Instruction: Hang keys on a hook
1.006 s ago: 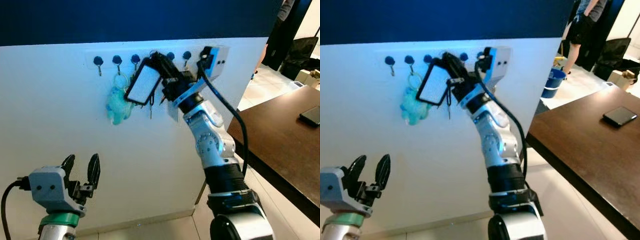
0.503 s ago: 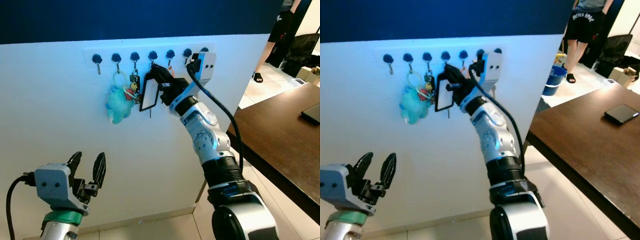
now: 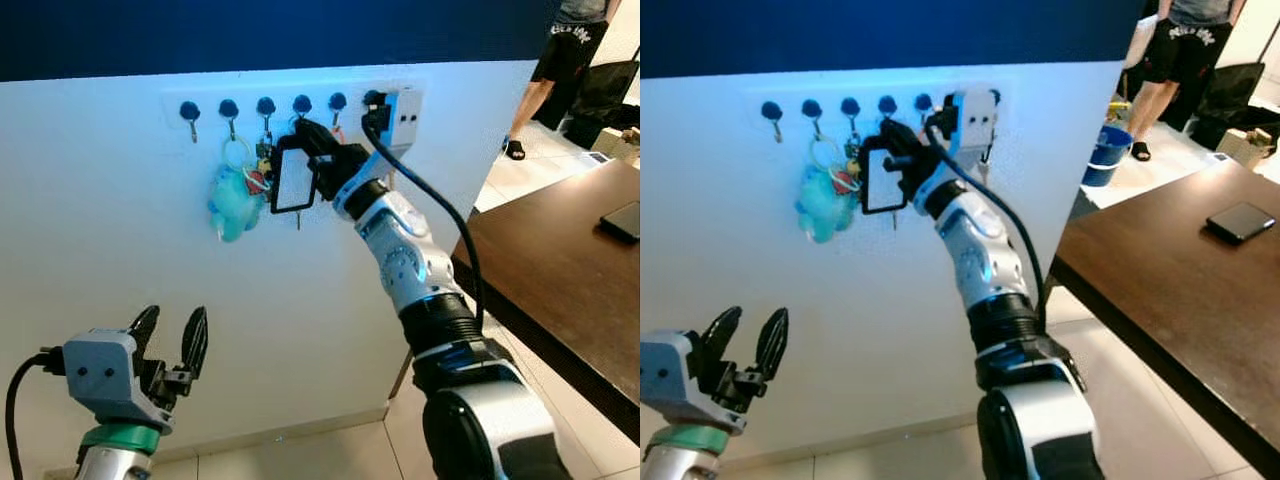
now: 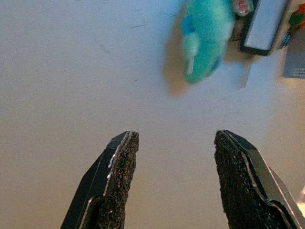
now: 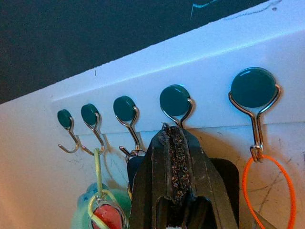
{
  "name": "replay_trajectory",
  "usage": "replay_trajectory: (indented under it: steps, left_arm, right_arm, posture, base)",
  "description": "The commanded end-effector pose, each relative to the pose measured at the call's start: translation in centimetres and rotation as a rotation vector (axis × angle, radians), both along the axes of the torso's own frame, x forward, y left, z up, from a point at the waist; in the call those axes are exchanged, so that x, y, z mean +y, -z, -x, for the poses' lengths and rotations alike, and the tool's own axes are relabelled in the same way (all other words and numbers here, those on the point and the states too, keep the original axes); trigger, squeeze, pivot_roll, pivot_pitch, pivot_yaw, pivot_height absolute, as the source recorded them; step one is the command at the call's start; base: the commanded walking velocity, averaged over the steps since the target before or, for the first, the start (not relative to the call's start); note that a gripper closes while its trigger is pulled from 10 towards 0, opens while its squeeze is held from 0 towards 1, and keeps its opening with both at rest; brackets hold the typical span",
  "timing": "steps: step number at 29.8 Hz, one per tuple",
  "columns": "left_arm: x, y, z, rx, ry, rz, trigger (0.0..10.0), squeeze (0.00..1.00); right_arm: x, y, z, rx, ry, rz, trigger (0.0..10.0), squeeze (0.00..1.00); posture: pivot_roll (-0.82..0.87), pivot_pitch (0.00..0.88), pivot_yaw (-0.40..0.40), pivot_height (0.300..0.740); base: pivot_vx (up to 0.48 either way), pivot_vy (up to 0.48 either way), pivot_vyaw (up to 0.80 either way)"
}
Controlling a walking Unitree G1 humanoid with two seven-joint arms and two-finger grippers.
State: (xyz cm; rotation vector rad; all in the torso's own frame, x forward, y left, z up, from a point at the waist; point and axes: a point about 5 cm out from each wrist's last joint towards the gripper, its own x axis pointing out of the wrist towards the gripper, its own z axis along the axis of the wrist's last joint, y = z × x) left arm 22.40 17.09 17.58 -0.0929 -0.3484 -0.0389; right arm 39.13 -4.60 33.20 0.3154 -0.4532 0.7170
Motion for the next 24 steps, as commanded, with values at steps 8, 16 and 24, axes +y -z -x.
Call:
replay_trajectory:
  steps: [8,16,24]
  left_arm:
    - [-3.1,-3.0,0.6,-0.109,0.234,-0.025,10.0,0.00]
    - [-2.2,-5.1,-0.1,-0.190,0.164,-0.006,10.0,0.00]
    - [-2.4,-5.4,0.1,-0.193,0.194,0.001,10.0,0.00]
  right_arm:
    - [0.3,-0.2,-0.2,0.003,0.005,0.024,10.0,0.00]
    - [0.3,0.1,-0.3,0.006,0.007,0.025,10.0,0.00]
    - [0.1,0.3,-0.4,0.015,0.006,0.018,10.0,1.00]
  posture:
    - [-0.18,0.093,0.060,0.740]
    - [-0.18,0.093,0.060,0.740]
    - [-0.19,0.089,0.065,0.740]
  base:
    - [0.000,0.000,0.00]
    - [0.000,0.000,0.00]
    - [0.000,0.000,0.00]
